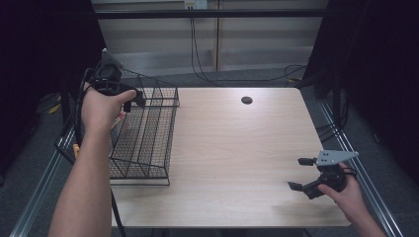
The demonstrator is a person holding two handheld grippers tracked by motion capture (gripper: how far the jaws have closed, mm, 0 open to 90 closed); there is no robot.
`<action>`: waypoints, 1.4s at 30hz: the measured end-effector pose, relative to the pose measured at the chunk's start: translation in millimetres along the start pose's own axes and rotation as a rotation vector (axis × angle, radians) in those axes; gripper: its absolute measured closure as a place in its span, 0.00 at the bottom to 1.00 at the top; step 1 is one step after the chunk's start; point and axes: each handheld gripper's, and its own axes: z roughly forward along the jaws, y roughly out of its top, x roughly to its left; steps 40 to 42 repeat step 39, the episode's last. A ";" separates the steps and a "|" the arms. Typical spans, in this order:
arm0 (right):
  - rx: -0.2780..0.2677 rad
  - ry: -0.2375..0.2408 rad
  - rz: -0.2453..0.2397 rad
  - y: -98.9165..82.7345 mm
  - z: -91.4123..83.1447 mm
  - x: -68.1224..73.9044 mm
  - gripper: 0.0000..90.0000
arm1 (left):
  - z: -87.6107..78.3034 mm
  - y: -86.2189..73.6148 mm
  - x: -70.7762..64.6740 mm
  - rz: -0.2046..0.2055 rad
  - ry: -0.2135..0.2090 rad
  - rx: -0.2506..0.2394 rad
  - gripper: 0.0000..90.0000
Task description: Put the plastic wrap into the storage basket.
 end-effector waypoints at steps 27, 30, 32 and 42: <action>-0.002 -0.004 -0.002 -0.6 -0.5 0.3 0.03 | 32.1 -8.1 -52.2 0.116 -0.159 -0.037 0.23; 0.004 0.004 -0.001 -0.7 -0.1 0.7 0.03 | 38.2 -12.9 -60.6 0.148 -0.177 -0.039 0.23; 0.004 0.007 -0.002 -0.6 0.0 0.7 0.04 | 40.6 -14.6 -64.3 0.161 -0.175 -0.036 0.23; 0.006 0.003 0.000 -1.4 1.5 0.1 0.03 | 48.2 -18.2 -69.5 0.188 -0.194 -0.043 0.21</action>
